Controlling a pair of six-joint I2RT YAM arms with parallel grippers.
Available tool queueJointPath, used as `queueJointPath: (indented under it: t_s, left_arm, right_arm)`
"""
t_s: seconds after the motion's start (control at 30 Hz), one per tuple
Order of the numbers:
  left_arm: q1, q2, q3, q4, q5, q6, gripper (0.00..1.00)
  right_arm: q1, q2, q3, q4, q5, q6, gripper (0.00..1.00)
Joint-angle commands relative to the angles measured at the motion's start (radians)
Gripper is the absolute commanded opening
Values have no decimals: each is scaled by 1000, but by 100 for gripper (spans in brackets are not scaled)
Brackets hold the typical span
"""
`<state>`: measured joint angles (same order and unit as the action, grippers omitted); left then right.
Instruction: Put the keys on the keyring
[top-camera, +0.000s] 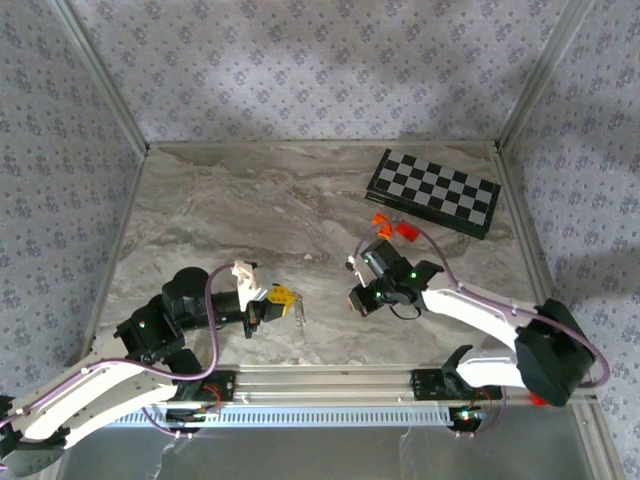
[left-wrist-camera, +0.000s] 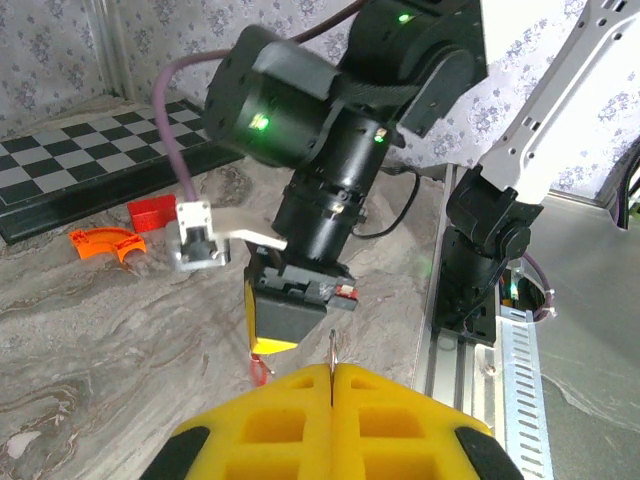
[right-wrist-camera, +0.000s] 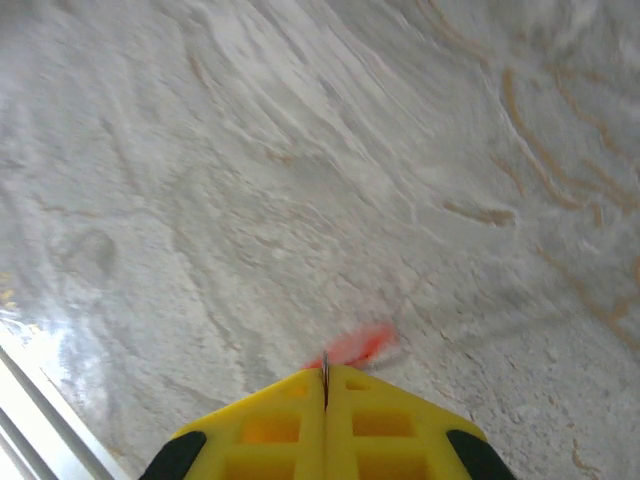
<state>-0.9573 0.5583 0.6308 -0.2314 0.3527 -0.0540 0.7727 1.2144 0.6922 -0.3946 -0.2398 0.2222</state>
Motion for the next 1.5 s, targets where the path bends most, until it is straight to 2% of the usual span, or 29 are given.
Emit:
queueJointPath:
  t_s: [0.0,0.1,0.33,0.57,1.03,1.47]
  left_arm:
    - [-1,-1,35,43,29,-12,0]
    - [-1,0,42,42,41,-8,0]
    - [-2,12,73,25,102,24,0]
    - [-2,48,111,39,172,46,0]
    - [-3,122,129,114,209,57,0]
    - [-2,160,99,213,164,27,0]
  right_arm:
    - [28,-111,-30,70,13,-44,0]
    - [50,-226,-62,140,-13,-72,0]
    - [85,-499,-168,417,-177,-80,0]
    - [89,-538,-152,623,-286,-46,0]
    - [127,-522,-33,514,-287,-116,0]
    - [175,-546,-29,468,-235,-171,0]
